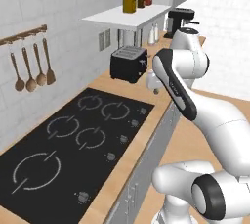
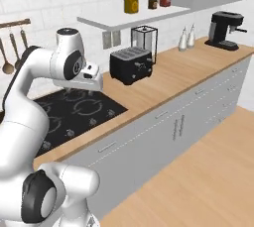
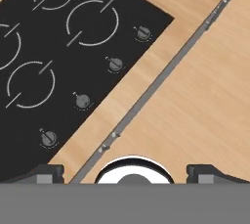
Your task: Take a straw from the drawer in front and place it inside the glass cup on the dining counter.
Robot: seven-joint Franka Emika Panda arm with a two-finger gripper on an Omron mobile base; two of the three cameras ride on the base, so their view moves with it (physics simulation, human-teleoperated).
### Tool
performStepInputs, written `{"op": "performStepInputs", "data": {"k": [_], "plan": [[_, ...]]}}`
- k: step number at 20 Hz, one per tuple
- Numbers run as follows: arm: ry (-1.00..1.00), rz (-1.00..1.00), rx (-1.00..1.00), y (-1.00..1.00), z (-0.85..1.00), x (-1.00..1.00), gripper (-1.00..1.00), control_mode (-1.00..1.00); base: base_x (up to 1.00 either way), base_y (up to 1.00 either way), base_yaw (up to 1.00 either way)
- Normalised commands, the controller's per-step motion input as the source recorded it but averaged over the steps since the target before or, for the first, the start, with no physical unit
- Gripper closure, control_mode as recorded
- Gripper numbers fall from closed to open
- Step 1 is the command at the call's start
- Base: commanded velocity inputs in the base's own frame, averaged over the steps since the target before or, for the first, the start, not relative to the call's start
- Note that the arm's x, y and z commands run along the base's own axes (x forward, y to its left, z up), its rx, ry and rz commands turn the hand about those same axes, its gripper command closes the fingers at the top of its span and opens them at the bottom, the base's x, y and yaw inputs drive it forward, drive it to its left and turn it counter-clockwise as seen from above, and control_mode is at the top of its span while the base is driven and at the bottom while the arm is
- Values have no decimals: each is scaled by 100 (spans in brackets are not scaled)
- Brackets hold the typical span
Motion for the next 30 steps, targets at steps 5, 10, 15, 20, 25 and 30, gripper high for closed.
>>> {"op": "performStepInputs", "data": {"k": [5, 10, 15, 20, 25, 30], "plan": [[0, 0, 0, 0, 0, 0, -100, 100, -22, 68, -35], [0, 0, 0, 0, 0, 0, -100, 100, -12, 47, -30], [0, 0, 0, 0, 0, 0, -100, 100, -4, 50, -21], [0, 0, 0, 0, 0, 0, -100, 100, -15, 48, -15], [0, 0, 0, 0, 0, 0, -100, 100, -31, 45, -15], [0, 0, 0, 0, 0, 0, -100, 100, -19, 57, -25]]}}
